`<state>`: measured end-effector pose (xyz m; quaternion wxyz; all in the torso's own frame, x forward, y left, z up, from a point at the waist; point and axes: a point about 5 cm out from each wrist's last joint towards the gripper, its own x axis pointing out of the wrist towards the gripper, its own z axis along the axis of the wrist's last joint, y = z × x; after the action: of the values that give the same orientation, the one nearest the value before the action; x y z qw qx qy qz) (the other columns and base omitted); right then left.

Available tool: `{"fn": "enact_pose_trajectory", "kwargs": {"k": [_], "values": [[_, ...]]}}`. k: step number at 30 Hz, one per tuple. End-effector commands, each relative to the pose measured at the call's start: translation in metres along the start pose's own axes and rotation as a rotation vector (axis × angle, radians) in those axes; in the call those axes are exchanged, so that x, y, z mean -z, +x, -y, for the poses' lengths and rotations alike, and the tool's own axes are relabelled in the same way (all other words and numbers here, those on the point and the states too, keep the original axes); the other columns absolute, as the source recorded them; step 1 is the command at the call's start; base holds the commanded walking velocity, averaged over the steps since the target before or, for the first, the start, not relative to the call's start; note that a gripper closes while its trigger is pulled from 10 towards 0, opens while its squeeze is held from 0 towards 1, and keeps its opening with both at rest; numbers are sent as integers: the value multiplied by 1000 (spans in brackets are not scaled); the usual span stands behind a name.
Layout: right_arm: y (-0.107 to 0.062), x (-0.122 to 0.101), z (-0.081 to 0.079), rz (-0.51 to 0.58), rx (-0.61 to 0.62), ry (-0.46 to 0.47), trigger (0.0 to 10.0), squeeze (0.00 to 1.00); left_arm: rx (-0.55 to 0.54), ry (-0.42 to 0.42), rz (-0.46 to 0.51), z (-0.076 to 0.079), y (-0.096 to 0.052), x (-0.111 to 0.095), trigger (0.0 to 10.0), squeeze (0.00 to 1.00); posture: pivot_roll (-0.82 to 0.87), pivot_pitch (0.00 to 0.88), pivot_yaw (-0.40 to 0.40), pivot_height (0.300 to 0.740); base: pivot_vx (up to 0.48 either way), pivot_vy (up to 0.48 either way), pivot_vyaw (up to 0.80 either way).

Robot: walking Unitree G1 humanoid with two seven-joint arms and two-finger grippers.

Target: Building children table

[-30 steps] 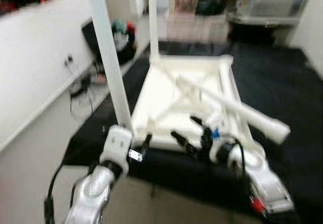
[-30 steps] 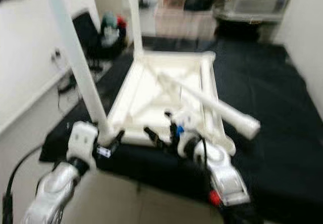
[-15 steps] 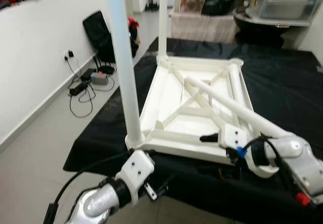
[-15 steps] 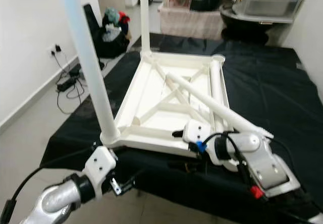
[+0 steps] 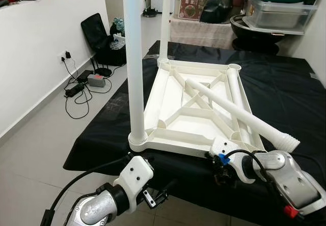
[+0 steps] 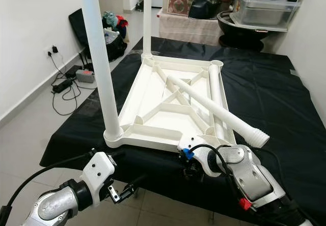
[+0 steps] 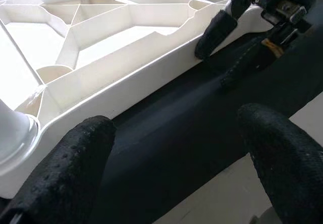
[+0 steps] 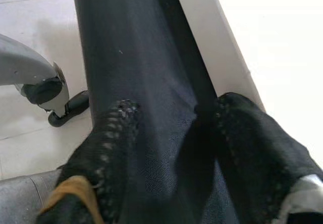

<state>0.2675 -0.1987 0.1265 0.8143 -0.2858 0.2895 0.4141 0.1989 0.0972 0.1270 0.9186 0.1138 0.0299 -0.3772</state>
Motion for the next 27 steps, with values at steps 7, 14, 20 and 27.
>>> {"fn": "enact_pose_trajectory", "kwargs": {"k": [7, 14, 20, 27], "values": [[-31, -48, 6, 365, -87, -31, 10000, 0, -9, -1, -14, 0, -2, 1, 10000, 0, -71, 68, -48, 740, 0, 0, 0], [-30, -48, 15, 307, -38, -71, 10000, 0, -5, -4, -13, 0, -2, 1, 10000, 0, -69, 67, -53, 740, 0, 0, 0], [-10, -20, 19, 26, 38, -56, 10000, 0, -6, -1, -14, 2, -1, 1, 10000, 0, -61, 66, -60, 740, 0, 0, 0], [-7, -10, 22, -66, 73, -30, 10000, 0, -5, -1, -14, 3, -1, 1, 10000, 0, -61, 66, -62, 740, 0, 0, 0]]}}
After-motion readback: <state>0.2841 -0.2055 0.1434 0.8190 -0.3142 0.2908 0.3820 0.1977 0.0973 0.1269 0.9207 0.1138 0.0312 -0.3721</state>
